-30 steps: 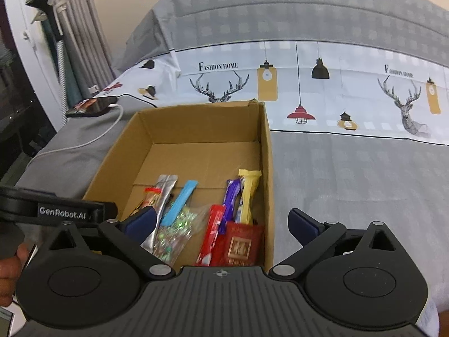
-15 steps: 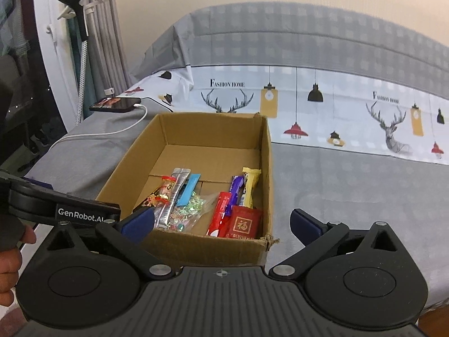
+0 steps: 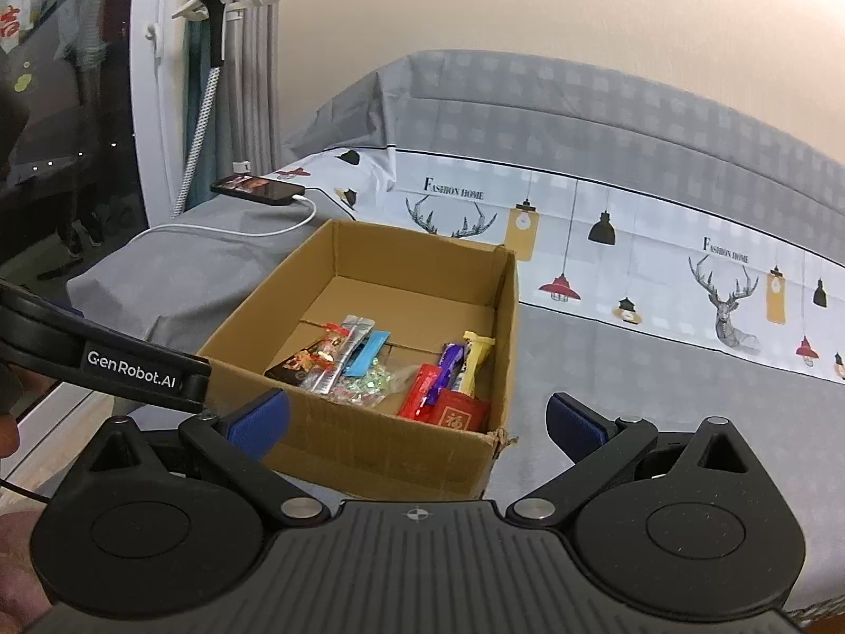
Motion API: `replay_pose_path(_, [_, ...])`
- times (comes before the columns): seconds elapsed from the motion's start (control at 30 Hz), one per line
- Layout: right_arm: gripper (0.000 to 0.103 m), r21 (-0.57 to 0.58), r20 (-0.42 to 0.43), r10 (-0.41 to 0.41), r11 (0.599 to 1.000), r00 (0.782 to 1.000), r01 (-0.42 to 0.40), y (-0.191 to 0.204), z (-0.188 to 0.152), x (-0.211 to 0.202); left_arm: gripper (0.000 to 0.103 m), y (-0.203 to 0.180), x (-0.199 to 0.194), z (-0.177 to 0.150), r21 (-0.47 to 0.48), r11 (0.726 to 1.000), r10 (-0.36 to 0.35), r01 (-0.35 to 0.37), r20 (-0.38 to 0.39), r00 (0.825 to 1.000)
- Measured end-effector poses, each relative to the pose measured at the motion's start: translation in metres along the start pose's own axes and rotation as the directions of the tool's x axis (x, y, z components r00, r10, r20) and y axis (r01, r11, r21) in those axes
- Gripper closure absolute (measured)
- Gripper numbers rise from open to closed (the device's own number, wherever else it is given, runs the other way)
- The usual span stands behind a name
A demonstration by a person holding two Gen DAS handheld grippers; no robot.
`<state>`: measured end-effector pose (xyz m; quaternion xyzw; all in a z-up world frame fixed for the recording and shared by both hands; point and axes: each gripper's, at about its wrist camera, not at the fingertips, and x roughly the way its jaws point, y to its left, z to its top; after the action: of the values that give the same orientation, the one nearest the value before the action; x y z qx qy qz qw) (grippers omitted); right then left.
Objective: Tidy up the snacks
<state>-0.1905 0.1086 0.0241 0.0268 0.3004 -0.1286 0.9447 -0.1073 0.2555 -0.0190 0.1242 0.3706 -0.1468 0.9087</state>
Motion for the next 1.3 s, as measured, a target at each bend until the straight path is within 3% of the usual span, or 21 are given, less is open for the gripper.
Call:
replay_pose_path(0.43, [0.0,-0.013,0.026,0.011,1.0,1.0,-0.01,0.006,-0.005,-0.019,0.0,0.0,-0.013,-0.007,0.025,1.0,0.01,-0.011,0.026,1.0])
replay_pose_path(1.3, [0.0,0.002,0.021,0.007,1.0,1.0,-0.007,0.004,-0.006,-0.017,0.0,-0.006,-0.012,-0.008,0.052,0.999,0.013,-0.015,0.032,0.999])
